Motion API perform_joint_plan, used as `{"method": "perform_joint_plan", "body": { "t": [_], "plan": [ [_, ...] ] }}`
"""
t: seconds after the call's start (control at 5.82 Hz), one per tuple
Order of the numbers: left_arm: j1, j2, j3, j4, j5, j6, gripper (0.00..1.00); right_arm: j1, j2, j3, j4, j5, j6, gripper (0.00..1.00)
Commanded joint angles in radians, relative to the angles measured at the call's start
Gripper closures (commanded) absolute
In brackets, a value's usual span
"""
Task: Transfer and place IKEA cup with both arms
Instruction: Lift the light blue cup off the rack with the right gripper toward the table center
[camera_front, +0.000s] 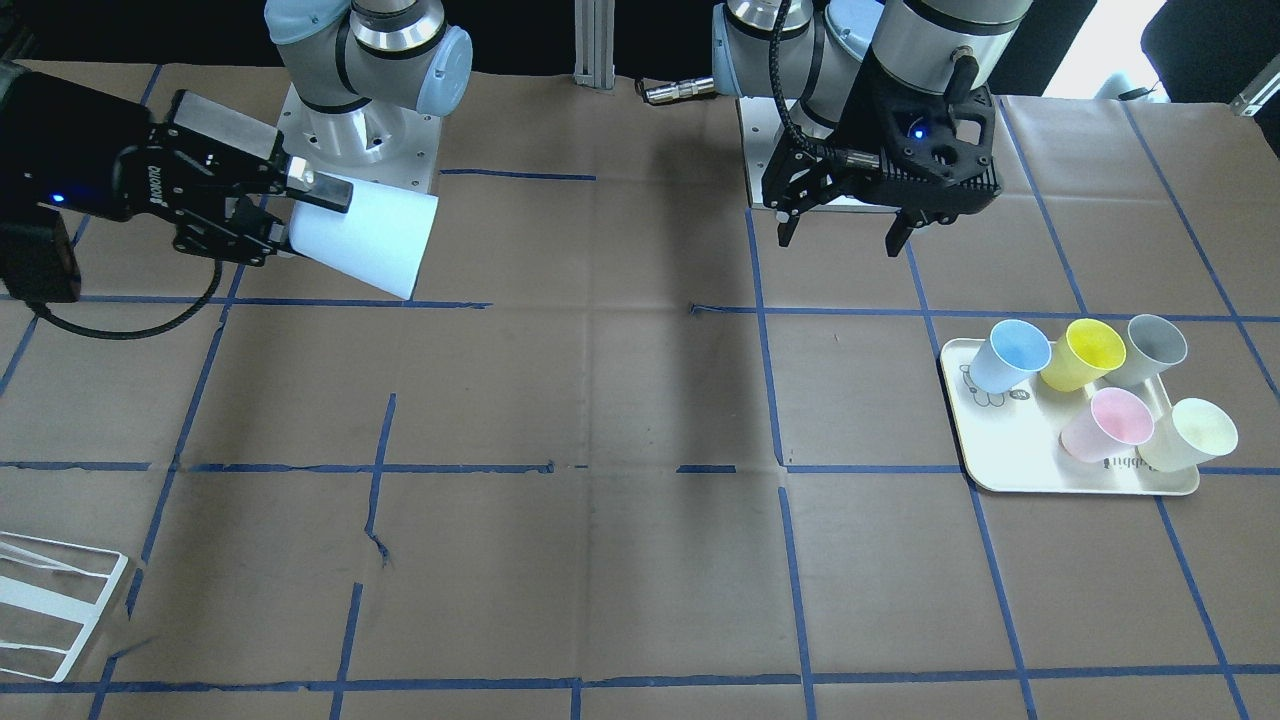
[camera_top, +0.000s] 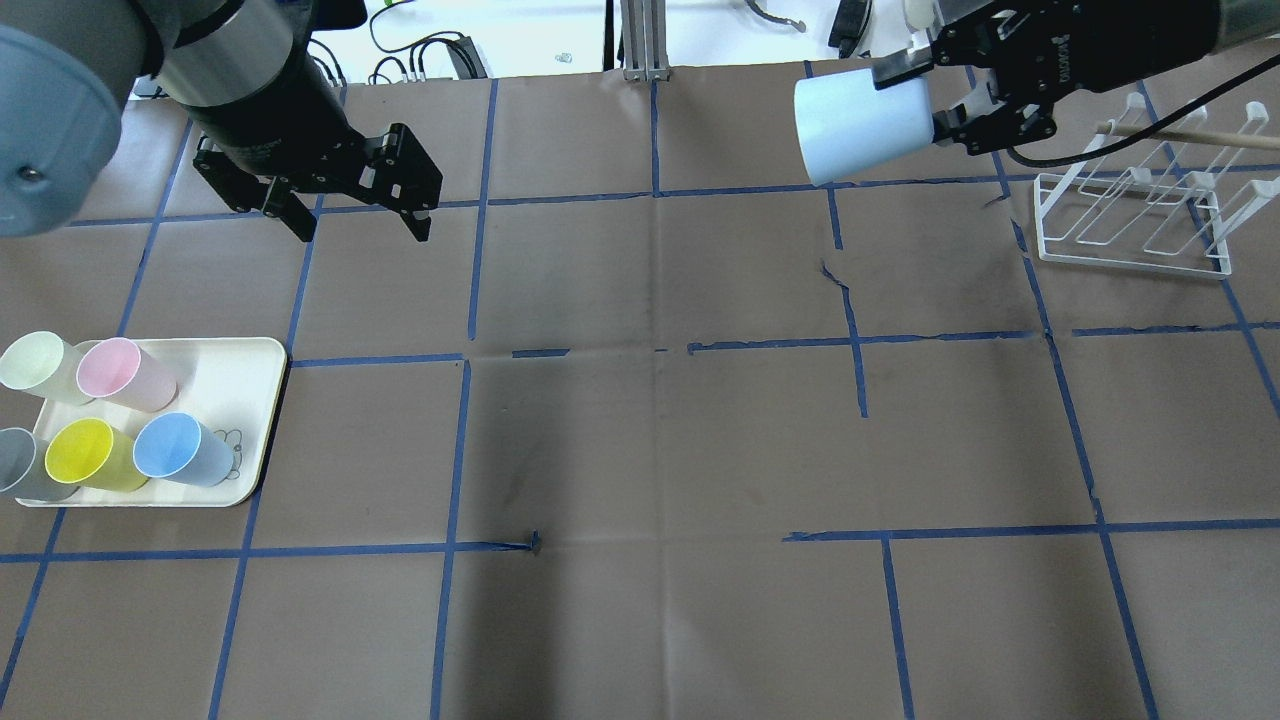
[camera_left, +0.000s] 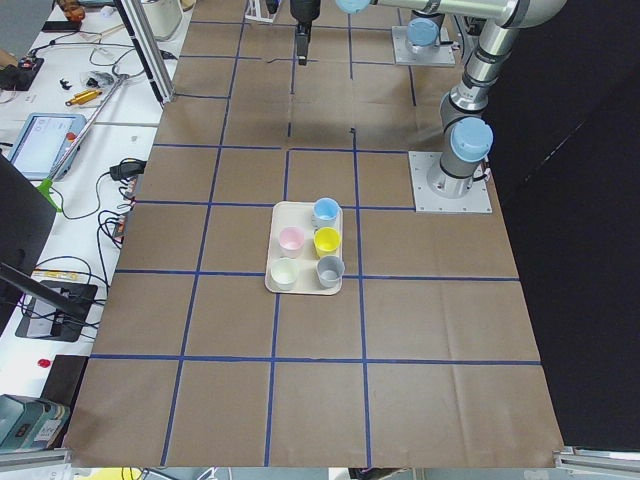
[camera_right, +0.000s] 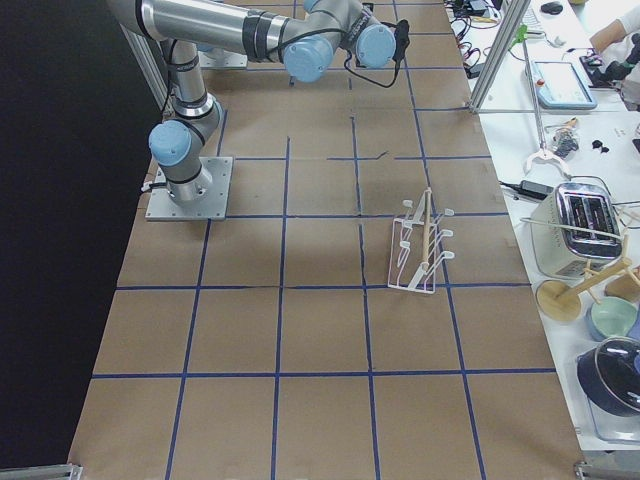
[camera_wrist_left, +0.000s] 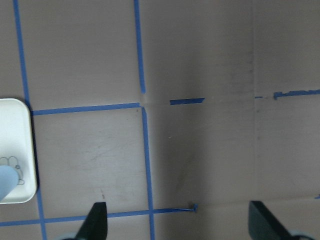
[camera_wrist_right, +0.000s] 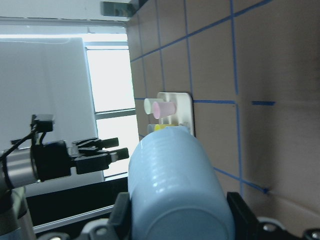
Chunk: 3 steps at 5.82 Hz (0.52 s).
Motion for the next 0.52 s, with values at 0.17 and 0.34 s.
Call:
{"method": "perform_joint_plan", "body": {
  "t": [0.17, 0.34],
  "plan": [
    [0.050, -0.007, -0.050, -0.026, -0.344, 0.030, 0.02, 0.097, -0.009, 0.104, 0.018, 0.225, -0.077, 0.50],
    [0.114, -0.001, -0.084, -0.054, -0.506, 0.034, 0.02, 0.097, -0.008, 0.149, 0.018, 0.245, -0.141, 0.49]
  ]
}}
